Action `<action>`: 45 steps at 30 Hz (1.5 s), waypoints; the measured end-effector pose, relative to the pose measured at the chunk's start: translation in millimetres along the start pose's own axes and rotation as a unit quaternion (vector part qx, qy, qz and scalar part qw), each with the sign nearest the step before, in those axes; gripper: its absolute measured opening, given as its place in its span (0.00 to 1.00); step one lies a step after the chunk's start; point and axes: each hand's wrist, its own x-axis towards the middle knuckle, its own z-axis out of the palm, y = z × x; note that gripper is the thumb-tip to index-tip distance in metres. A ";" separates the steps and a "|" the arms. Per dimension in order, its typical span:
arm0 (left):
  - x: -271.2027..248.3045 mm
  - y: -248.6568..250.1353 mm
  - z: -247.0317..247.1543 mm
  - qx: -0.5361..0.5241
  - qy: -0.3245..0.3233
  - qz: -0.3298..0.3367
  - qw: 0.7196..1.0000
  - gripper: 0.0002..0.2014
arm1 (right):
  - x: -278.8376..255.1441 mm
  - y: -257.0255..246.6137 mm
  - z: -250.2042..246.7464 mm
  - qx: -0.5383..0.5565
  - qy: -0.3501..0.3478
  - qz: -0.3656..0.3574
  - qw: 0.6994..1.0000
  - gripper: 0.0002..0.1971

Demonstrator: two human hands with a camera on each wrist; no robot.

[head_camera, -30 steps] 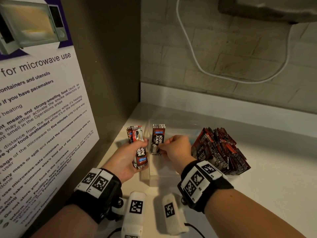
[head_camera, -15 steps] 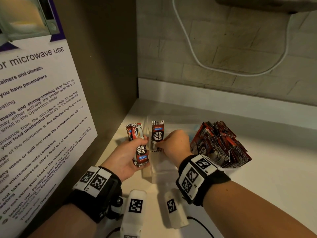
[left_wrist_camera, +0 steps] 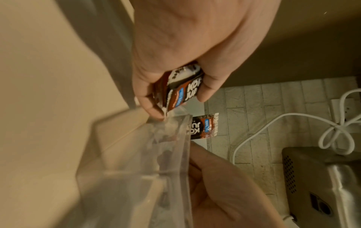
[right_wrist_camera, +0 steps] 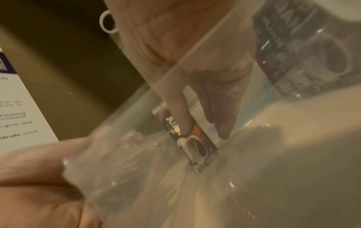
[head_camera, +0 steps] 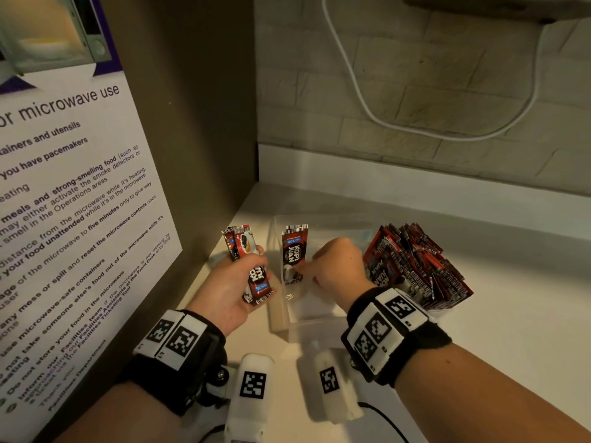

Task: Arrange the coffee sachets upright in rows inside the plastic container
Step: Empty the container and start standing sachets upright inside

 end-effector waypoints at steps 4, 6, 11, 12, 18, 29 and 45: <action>-3.2 7.7 -3.1 0.030 -0.020 0.053 0.998 0.08 | -7.9 -2.6 -16.5 0.143 0.051 -0.033 0.988 0.11; -7.3 10.9 -0.4 0.050 -0.041 0.085 0.994 0.09 | -20.1 -13.1 -26.2 0.230 0.038 -0.069 0.970 0.07; -15.2 13.9 13.0 0.106 -0.094 0.151 0.978 0.12 | -43.8 -38.9 -39.9 0.303 -0.071 -0.130 0.941 0.14; -16.8 14.4 15.2 0.118 -0.107 0.158 0.975 0.12 | -45.0 -40.7 -40.3 0.290 -0.081 -0.139 0.943 0.14; -24.8 20.3 12.8 0.118 -0.177 0.146 0.966 0.16 | -38.8 -32.3 -48.6 0.359 -0.104 -0.084 0.924 0.09; -19.3 21.0 16.0 -0.007 -0.071 0.227 0.971 0.09 | -39.0 -24.2 -64.2 0.049 -0.156 -0.187 0.969 0.02; 9.4 -0.3 8.6 0.121 0.040 0.194 0.973 0.10 | -11.1 1.1 -18.5 0.199 -0.088 0.011 0.976 0.16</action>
